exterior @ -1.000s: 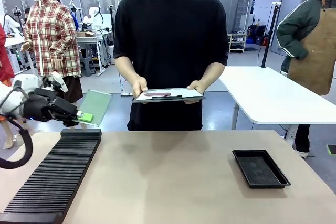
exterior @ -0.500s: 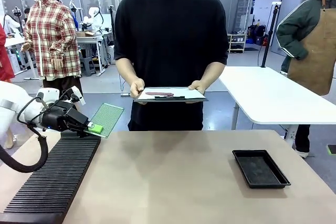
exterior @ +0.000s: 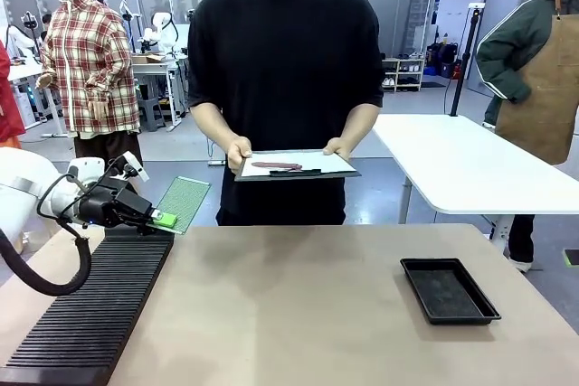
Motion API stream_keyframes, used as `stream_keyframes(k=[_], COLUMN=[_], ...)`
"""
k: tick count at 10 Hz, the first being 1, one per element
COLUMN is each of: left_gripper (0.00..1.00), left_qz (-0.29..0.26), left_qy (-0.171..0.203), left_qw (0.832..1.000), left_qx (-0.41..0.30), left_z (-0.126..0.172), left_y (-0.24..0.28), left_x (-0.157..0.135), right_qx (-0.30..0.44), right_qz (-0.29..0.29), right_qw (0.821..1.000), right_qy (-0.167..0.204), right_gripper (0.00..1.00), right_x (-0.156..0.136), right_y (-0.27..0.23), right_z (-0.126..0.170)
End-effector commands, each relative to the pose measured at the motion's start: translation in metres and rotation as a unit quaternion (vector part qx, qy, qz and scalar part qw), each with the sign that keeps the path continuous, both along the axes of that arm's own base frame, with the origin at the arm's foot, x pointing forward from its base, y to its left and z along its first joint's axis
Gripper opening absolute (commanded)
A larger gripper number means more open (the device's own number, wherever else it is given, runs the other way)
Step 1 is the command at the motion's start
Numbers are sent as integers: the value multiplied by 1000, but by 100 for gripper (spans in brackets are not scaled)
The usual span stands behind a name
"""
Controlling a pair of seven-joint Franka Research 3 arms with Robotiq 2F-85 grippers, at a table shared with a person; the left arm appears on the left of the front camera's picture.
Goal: Inspect the PCB.
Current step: Pick up the Blank PCB and present it to the human, then release the Blank PCB you were holding.
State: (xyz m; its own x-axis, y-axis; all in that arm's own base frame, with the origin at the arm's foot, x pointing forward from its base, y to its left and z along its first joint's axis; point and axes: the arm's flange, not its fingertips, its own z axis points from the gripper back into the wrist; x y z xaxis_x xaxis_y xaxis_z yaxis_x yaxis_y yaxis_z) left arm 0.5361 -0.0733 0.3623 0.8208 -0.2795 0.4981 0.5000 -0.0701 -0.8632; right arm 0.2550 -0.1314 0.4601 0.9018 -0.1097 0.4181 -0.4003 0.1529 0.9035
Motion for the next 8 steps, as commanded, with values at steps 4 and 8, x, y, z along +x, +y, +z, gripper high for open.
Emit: stream_keyframes(k=[4,8], left_gripper=[3,3], left_qz=[-2,-2], left_qy=[7,7], left_qw=[1000,1000], left_qx=[8,8], left_z=[2,2], left_y=[2,2], left_x=[-2,-2], right_qx=[4,4], right_qz=[2,2], right_qw=[1000,1000], right_qy=[-11,-11], right_gripper=[100,100], right_x=[0,0], right_y=[-1,-1], right_z=[2,2])
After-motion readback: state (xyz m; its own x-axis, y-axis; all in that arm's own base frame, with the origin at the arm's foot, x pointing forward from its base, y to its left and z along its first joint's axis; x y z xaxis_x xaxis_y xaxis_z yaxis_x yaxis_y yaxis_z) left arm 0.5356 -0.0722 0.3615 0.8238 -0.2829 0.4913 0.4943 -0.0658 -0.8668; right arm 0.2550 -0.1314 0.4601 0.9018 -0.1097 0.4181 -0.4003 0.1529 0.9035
